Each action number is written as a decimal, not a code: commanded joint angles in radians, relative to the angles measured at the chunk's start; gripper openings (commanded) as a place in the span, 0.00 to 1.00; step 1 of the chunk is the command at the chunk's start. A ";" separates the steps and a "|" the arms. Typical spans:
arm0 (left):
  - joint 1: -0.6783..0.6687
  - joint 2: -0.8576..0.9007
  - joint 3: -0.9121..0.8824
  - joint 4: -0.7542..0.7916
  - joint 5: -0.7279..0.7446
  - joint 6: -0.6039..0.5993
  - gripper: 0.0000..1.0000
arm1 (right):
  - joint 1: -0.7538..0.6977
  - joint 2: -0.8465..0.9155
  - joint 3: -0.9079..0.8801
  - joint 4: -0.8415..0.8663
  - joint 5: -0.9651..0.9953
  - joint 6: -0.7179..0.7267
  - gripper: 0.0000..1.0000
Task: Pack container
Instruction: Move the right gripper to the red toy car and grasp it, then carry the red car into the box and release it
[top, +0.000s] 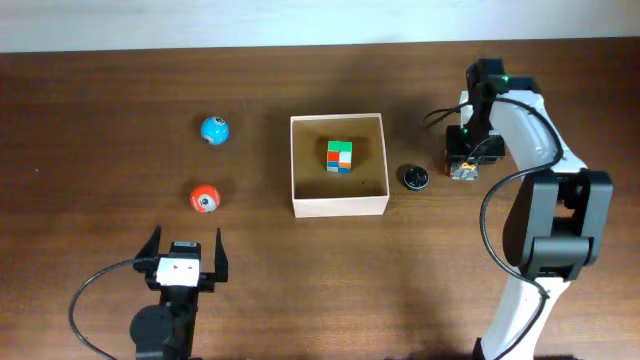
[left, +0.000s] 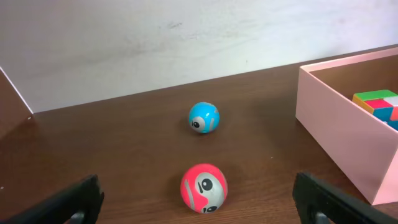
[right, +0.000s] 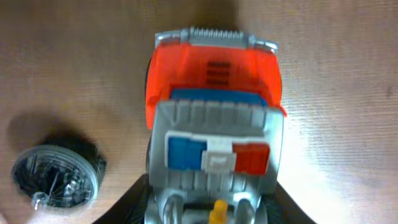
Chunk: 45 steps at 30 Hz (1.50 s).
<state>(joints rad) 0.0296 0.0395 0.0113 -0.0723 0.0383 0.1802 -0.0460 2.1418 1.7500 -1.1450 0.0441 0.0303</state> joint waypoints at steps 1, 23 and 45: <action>0.006 0.001 -0.002 -0.007 0.018 0.016 0.99 | 0.019 -0.002 0.153 -0.087 0.001 0.023 0.35; 0.006 0.001 -0.002 -0.007 0.018 0.016 0.99 | 0.468 0.010 0.606 -0.378 -0.014 0.127 0.43; 0.006 0.001 -0.002 -0.007 0.018 0.016 0.99 | 0.434 0.076 0.605 -0.399 0.024 0.159 0.99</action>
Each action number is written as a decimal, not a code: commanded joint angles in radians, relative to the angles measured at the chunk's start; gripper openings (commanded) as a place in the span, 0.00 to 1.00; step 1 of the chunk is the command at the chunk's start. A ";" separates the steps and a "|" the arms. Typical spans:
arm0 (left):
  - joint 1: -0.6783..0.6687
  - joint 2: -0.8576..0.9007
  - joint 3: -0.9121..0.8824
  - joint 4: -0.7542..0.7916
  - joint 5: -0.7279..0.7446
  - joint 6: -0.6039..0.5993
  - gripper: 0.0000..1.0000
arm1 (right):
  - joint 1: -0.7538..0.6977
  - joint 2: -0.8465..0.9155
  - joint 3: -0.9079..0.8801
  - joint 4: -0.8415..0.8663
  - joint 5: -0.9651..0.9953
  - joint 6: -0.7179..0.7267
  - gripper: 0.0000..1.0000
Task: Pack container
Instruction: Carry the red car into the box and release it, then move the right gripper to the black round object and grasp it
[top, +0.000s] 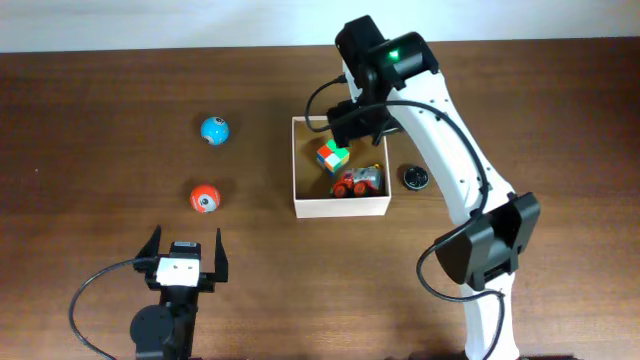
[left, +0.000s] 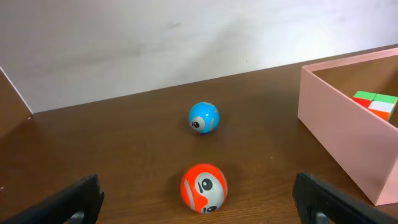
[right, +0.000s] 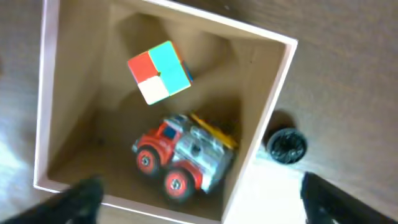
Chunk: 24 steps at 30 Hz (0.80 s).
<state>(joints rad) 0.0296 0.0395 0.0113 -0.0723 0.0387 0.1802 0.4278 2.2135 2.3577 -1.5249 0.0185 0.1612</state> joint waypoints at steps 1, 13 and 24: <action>0.006 0.001 -0.002 -0.007 0.018 0.016 0.99 | -0.057 0.005 -0.003 -0.031 0.061 0.037 0.99; 0.006 0.001 -0.002 -0.007 0.018 0.016 0.99 | -0.282 0.005 -0.010 -0.164 0.050 0.039 0.99; 0.006 0.001 -0.002 -0.007 0.018 0.016 0.99 | -0.298 0.005 -0.296 0.039 -0.038 0.040 0.99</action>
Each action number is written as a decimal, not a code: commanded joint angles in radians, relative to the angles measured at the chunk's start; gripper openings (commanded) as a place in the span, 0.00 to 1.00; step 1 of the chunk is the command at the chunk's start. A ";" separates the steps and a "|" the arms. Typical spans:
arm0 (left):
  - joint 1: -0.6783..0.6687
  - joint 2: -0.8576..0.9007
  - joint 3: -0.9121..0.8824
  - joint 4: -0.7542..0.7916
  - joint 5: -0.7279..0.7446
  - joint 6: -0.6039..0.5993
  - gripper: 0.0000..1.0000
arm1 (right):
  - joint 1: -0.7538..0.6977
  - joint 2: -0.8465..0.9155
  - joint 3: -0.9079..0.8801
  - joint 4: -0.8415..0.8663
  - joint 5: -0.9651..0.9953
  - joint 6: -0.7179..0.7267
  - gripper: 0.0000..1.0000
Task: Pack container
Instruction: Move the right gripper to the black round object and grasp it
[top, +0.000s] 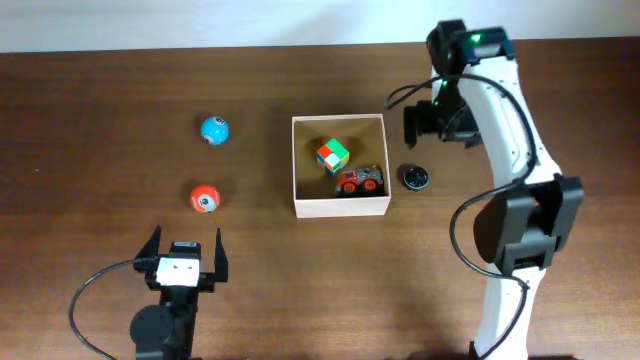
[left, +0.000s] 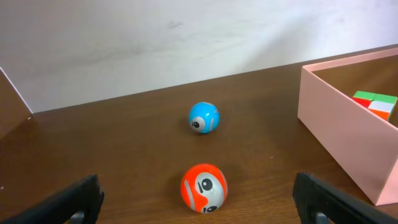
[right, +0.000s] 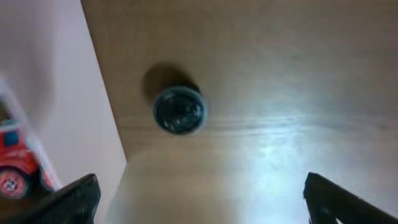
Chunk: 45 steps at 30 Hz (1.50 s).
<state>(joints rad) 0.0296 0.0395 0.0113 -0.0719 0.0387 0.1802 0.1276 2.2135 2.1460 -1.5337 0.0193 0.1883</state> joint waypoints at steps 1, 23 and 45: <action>0.006 0.001 -0.002 -0.007 0.018 0.016 0.99 | 0.003 0.005 -0.114 0.077 -0.045 0.012 0.99; 0.006 0.001 -0.002 -0.007 0.018 0.016 0.99 | 0.001 0.005 -0.386 0.339 -0.068 0.004 1.00; 0.006 0.001 -0.002 -0.007 0.018 0.016 0.99 | 0.001 0.005 -0.486 0.453 -0.068 0.004 0.73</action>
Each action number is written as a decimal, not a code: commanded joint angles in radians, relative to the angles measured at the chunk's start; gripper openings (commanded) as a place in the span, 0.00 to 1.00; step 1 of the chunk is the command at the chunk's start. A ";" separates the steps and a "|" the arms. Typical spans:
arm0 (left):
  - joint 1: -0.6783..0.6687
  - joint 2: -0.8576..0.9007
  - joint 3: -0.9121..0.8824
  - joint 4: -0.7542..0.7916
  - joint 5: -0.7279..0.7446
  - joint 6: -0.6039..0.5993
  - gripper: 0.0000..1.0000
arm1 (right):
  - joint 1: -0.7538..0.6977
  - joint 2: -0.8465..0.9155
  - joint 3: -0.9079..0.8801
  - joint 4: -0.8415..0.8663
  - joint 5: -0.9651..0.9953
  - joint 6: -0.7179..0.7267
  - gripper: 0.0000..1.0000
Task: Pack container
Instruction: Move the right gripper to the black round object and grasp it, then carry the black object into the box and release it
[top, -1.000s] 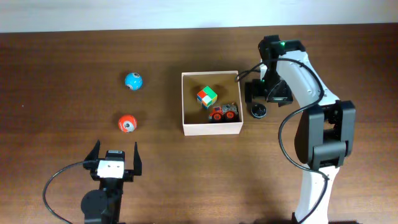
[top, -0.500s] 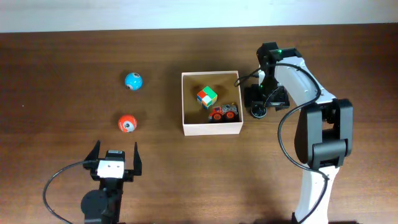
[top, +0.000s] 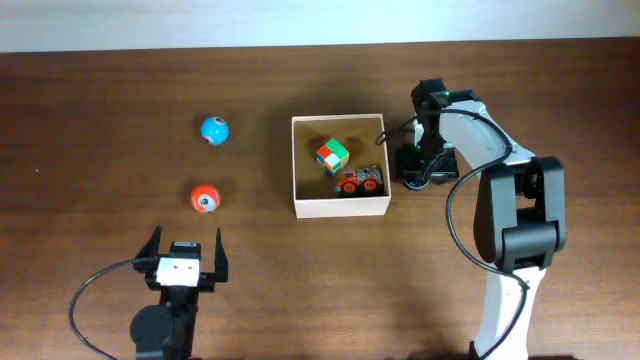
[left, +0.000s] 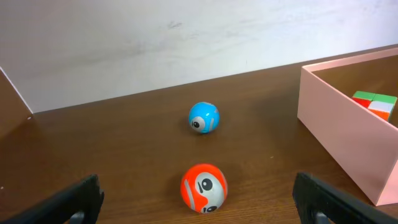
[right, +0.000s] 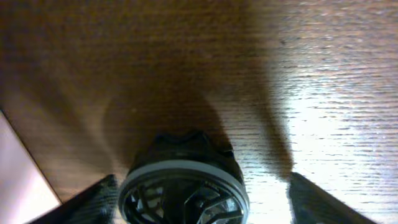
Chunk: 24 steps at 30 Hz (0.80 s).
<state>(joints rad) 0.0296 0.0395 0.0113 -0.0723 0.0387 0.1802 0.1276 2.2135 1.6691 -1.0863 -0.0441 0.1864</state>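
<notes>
A pale pink open box (top: 299, 205) stands mid-table holding a coloured cube (top: 333, 154) and a red toy truck (top: 359, 180). Just right of it, my right gripper (top: 413, 176) is low over a small black round disc (right: 183, 180). Its jaws are open, and dark fingers (right: 93, 200) flank the disc on both sides. A blue ball (top: 214, 129) and an orange ball (top: 204, 198) lie left of the box. My left gripper (top: 185, 256) rests open near the front edge, with the orange ball (left: 204, 186) ahead of it.
The box wall (right: 18, 168) stands close to the left of the disc. In the left wrist view the pink box side (left: 339, 140) rises at the right, with a pale wall behind the table.
My right gripper was high over the table to the right of the box, with the black disc small below it. It is now low, with its open fingers on both sides of the disc.
My right gripper was first at the toy truck on the table right of the box. Then the truck lay in the box beside the cube, the gripper open above. It was then over the black disc, and now sits low around it. The left arm stayed still.
</notes>
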 joint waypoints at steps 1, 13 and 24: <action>0.006 0.001 -0.002 -0.007 0.018 0.016 0.99 | 0.001 0.005 -0.009 0.009 -0.005 0.006 0.67; 0.006 0.001 -0.002 -0.007 0.018 0.016 0.99 | 0.001 0.005 0.033 -0.018 -0.004 0.006 0.52; 0.006 0.001 -0.002 -0.007 0.018 0.016 0.99 | 0.010 0.005 0.470 -0.370 -0.006 0.006 0.47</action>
<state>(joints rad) 0.0296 0.0395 0.0113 -0.0723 0.0387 0.1802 0.1280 2.2253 2.0052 -1.3945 -0.0467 0.1871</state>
